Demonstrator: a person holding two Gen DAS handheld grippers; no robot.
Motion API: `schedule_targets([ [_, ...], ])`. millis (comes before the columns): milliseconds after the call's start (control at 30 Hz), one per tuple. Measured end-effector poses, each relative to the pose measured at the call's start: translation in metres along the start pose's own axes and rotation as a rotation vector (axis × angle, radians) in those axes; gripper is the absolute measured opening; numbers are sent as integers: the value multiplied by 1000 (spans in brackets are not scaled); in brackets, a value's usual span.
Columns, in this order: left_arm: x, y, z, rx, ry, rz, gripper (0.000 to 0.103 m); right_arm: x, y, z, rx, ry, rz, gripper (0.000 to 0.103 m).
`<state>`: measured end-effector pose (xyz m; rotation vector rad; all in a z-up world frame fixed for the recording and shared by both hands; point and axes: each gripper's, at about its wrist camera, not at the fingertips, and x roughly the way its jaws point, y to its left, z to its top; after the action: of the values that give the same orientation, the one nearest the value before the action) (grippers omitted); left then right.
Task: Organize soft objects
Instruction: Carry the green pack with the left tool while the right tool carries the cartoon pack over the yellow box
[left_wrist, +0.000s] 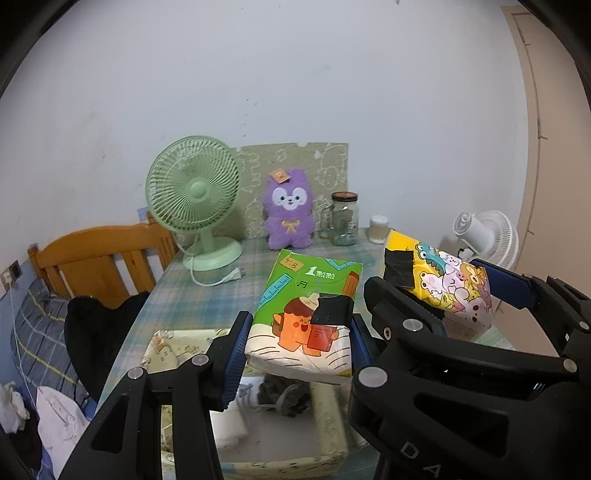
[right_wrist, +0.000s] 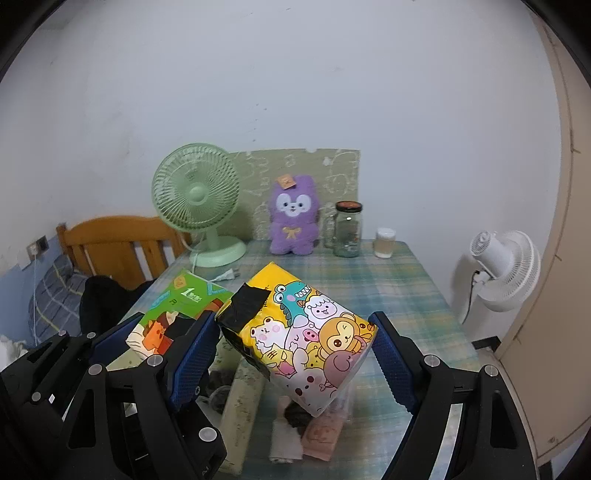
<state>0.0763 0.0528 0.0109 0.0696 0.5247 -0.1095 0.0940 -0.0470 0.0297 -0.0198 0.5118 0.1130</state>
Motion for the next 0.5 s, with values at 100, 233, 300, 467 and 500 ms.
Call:
schedule_targets([
  [100, 2, 9, -3, -14, 10, 15, 54, 6, 10, -2, -12, 9, 22, 84],
  [233, 8, 23, -9, -39, 34, 20, 54, 12, 22, -6, -13, 11, 40, 84],
  [300, 12, 29, -13, -46, 46, 29, 55, 18, 28, -8, -20, 19, 47, 84],
  [467, 24, 43, -23, -63, 85, 40, 57, 33, 41, -15, -32, 55, 60, 84],
  [500, 26, 45, -24, -68, 92, 41, 57, 35, 43, -17, -30, 60, 62, 84],
])
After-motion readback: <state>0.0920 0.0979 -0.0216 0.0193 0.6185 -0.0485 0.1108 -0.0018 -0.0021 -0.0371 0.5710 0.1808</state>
